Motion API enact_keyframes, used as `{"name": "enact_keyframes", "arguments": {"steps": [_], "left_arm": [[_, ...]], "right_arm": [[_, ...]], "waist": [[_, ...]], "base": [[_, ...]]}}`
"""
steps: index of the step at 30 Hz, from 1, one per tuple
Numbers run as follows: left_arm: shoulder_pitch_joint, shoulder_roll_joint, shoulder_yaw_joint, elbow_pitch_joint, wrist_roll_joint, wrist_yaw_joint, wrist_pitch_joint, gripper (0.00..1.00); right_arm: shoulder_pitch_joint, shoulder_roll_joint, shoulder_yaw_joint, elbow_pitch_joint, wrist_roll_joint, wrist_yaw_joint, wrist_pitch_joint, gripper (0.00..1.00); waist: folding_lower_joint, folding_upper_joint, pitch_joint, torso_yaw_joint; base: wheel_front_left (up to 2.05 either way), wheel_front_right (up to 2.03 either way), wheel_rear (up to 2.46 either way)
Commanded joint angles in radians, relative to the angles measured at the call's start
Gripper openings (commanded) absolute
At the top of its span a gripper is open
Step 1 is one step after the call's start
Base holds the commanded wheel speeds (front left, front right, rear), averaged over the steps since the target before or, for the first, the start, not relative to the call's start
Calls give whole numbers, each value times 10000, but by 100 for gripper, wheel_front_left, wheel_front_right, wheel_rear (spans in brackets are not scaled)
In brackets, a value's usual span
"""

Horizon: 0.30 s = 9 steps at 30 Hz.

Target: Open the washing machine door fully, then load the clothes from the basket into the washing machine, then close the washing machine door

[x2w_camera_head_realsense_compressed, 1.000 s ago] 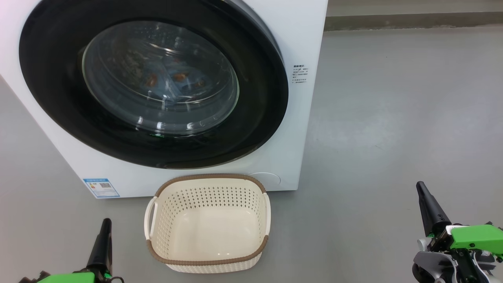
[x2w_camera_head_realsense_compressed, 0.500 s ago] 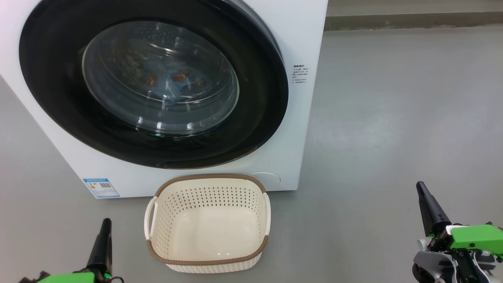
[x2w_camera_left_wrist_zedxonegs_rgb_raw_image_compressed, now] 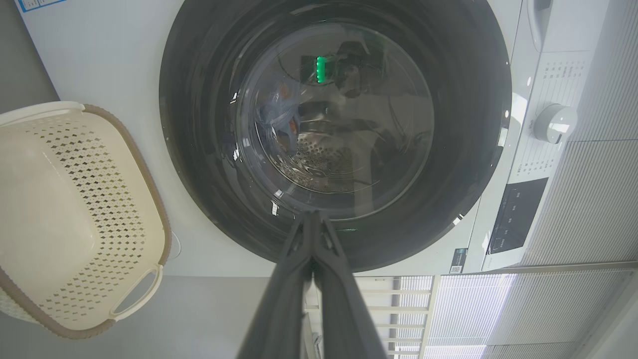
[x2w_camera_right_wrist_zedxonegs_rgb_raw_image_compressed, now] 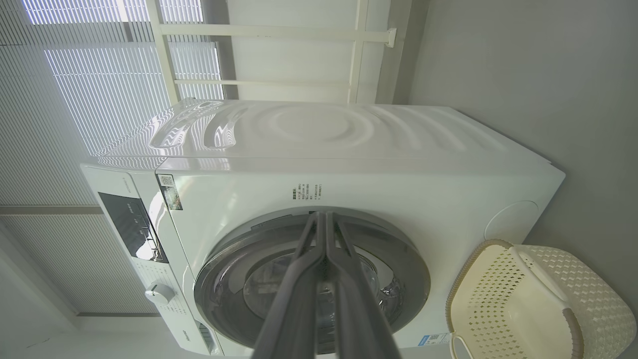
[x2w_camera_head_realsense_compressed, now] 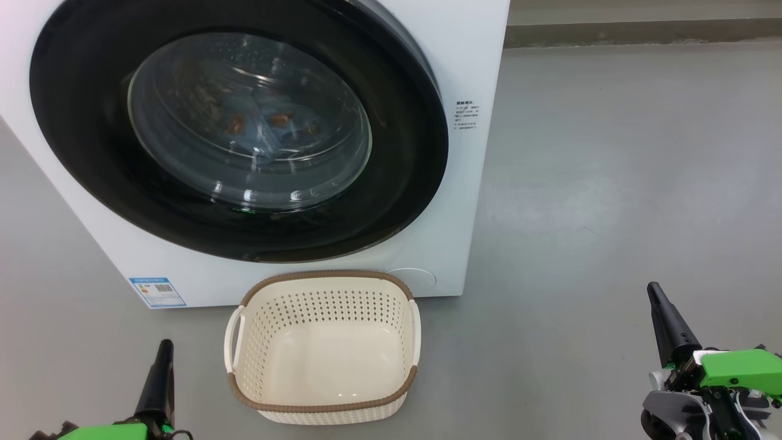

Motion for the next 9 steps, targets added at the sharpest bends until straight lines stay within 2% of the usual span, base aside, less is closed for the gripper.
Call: {"name": "enact_keyframes", "arguments": {"steps": [1, 9], "left_arm": [[-360, 89, 323, -309, -70, -25, 71, 0], [-360, 89, 323, -309, -71, -25, 71, 0]], "right_arm": [[-169, -95, 179, -306, 16, 4, 40, 0], [-169, -95, 179, -306, 16, 4, 40, 0]], "waist": [[0, 0, 0, 0], [0, 0, 0, 0]], "base": [[0, 0, 0], [0, 0, 0]]}}
